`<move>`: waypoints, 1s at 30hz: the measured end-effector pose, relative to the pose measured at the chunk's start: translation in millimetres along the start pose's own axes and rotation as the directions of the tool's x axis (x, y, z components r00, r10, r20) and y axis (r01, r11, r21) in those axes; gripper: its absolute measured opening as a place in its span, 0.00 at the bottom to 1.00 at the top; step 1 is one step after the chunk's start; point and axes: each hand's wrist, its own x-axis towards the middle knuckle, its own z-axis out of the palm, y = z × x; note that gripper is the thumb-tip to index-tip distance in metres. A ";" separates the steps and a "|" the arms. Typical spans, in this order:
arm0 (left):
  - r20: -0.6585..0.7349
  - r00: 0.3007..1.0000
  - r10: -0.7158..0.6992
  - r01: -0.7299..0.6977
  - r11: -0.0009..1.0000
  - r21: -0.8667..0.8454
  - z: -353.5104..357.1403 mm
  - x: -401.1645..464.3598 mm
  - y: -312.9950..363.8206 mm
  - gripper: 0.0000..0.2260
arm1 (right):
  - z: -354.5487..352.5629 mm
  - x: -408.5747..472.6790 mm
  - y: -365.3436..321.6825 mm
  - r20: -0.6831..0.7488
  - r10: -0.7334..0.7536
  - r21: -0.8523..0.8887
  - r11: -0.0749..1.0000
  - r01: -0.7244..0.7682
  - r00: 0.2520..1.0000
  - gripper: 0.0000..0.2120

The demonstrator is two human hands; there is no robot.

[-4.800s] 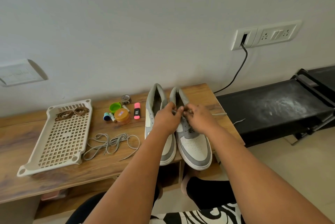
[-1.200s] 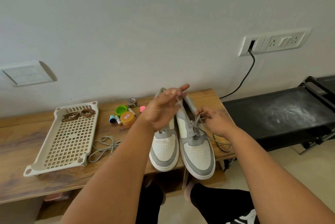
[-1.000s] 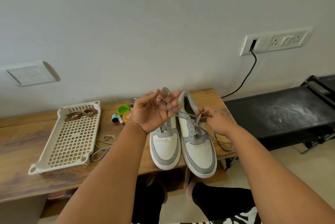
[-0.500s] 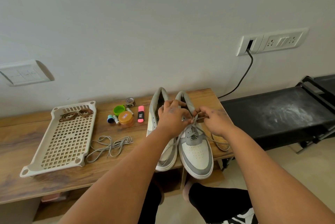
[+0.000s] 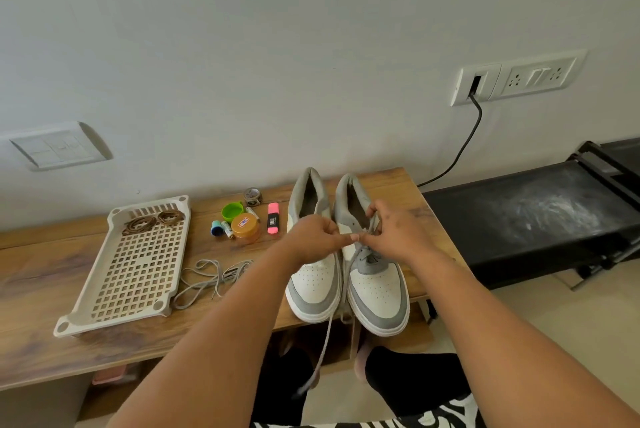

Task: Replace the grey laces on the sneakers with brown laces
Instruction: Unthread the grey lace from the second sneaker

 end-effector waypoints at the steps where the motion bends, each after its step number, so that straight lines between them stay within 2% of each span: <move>1: -0.064 0.998 0.004 -0.004 1.000 -0.008 6.6 2.9 -0.2 0.16 | 2.2 -0.4 -0.8 -0.007 -0.007 -0.005 1.000 0.007 1.000 0.20; 5: -0.205 0.976 0.069 -0.067 0.998 0.021 26.0 8.1 7.1 0.08 | -11.9 -1.4 0.2 0.129 0.021 0.105 0.994 -0.035 0.991 0.19; 7: -0.227 0.967 0.118 -0.112 0.993 0.038 33.7 7.6 11.3 0.13 | -23.0 -3.0 4.0 0.184 0.078 0.247 0.961 -0.123 0.980 0.15; 8: -0.228 0.961 0.157 -0.144 0.987 0.070 37.1 7.3 13.3 0.16 | -28.1 -4.8 6.0 0.219 0.111 0.370 0.910 -0.187 0.970 0.13; 10: -0.220 0.948 0.232 -0.189 0.962 0.197 42.6 9.3 15.7 0.19 | -35.6 -9.2 10.6 0.309 0.114 0.626 0.723 -0.292 0.944 0.11; 12: -0.210 0.939 0.271 -0.197 0.929 0.314 47.0 12.4 16.9 0.17 | -43.1 -11.8 19.6 0.349 0.024 0.781 0.545 -0.305 0.937 0.12; 14: -0.209 0.938 0.275 -0.187 0.913 0.363 50.4 15.7 16.4 0.12 | -51.1 -13.0 29.4 0.312 -0.074 0.899 0.346 -0.270 0.947 0.15; 16: -0.203 0.947 0.249 -0.155 0.908 0.390 51.9 20.2 13.7 0.10 | -60.3 -13.4 36.7 0.176 -0.101 0.984 0.051 -0.171 0.979 0.17; 18: -0.182 0.959 0.216 -0.128 0.907 0.400 50.8 24.5 11.2 0.11 | -68.4 -11.7 43.8 0.004 -0.004 0.981 -0.192 -0.005 1.000 0.20; 19: -0.173 0.963 0.205 -0.122 0.909 0.399 49.7 25.9 10.5 0.12 | -72.1 -10.3 47.3 -0.057 0.092 0.959 -0.270 0.080 0.994 0.23; 20: -0.171 0.965 0.199 -0.118 0.910 0.397 48.7 26.9 10.3 0.12 | -73.5 -7.5 52.2 -0.088 0.194 0.944 -0.296 0.144 0.977 0.26; 21: -0.175 0.965 0.195 -0.112 0.912 0.396 48.3 27.6 10.1 0.12 | -72.2 -5.0 57.5 -0.092 0.284 0.960 -0.230 0.161 0.955 0.28; 22: -0.183 0.964 0.193 -0.107 0.911 0.397 48.2 28.0 10.2 0.12 | -68.7 -4.1 60.0 -0.084 0.345 0.993 -0.054 0.109 0.935 0.31; 23: -0.191 0.963 0.191 -0.101 0.910 0.402 48.1 28.4 10.6 0.11 | -62.6 -4.1 60.7 -0.058 0.362 0.986 0.168 -0.004 0.930 0.34; 24: -0.200 0.962 0.188 -0.093 0.909 0.405 48.2 28.6 11.6 0.11 | -55.3 -4.4 61.1 -0.013 0.351 0.939 0.327 -0.109 0.936 0.37; 25: -0.205 0.962 0.181 -0.084 0.909 0.408 48.1 29.0 12.4 0.12 | -47.9 -4.2 61.7 0.048 0.337 0.903 0.387 -0.185 0.940 0.40; 27: -0.209 0.962 0.174 -0.071 0.903 0.423 47.5 29.8 14.6 0.12 | -41.2 -4.1 55.1 0.109 0.335 0.889 0.388 -0.242 0.936 0.41; 28: -0.210 0.962 0.173 -0.068 0.900 0.431 46.9 30.4 15.4 0.13 | -39.4 -2.9 52.1 0.054 0.357 0.860 0.459 -0.225 0.933 0.41; 30: -0.201 0.965 0.167 -0.064 0.897 0.438 47.0 31.9 16.1 0.13 | -41.3 0.9 45.8 -0.191 0.372 0.634 0.753 -0.175 0.908 0.42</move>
